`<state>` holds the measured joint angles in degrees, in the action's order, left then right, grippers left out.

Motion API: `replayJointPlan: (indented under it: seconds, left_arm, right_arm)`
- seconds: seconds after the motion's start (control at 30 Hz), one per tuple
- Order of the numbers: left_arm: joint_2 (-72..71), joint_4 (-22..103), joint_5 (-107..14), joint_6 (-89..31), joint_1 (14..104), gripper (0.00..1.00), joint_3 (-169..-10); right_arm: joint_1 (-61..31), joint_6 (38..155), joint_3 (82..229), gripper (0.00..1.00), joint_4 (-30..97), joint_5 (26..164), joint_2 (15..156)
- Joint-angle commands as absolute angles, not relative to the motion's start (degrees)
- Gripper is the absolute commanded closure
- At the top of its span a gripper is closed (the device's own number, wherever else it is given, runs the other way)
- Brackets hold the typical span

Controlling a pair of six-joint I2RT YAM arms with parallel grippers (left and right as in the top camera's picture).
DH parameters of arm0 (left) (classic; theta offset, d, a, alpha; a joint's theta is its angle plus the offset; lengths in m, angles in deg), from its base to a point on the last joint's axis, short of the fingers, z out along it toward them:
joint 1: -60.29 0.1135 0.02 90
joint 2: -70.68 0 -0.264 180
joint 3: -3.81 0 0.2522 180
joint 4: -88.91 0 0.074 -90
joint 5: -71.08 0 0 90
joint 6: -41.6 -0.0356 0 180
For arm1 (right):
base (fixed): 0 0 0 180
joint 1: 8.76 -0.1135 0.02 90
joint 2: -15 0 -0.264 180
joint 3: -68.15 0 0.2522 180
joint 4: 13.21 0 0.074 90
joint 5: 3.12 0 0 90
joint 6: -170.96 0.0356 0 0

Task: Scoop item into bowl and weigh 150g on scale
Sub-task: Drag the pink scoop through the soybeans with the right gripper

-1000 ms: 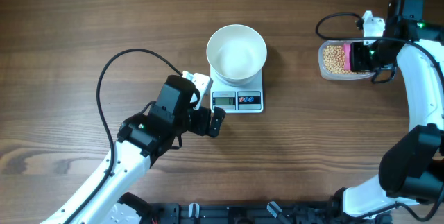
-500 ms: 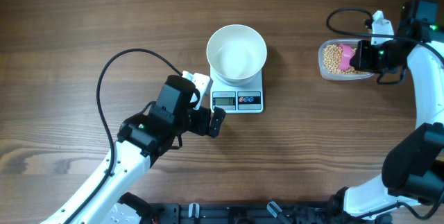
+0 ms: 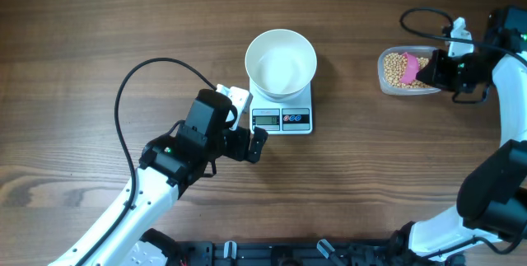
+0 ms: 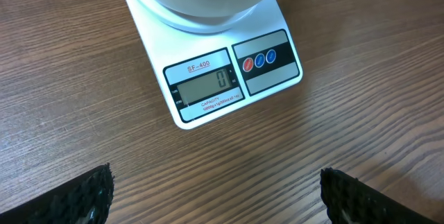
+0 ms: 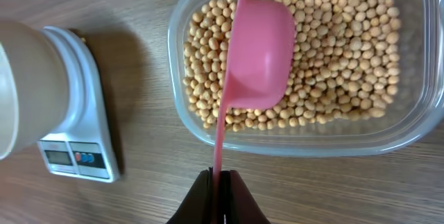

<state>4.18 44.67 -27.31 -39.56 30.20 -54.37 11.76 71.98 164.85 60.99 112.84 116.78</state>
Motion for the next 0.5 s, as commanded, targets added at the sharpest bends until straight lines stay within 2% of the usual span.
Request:
replayJointPlan:
  seconds: [0.0, 0.47]
  left_arm:
    - [3.88, 44.67, -26.98, -40.28, 29.92, 0.00, -55.60]
    - [3.88, 44.67, -26.96, -40.28, 29.92, 0.00, -55.60]
  right_arm:
    - [13.61, 72.57, 163.93, 0.96, 61.34, 120.33, 118.64]
    - [20.87, 73.58, 163.89, 0.95, 61.47, 126.87, 118.75]
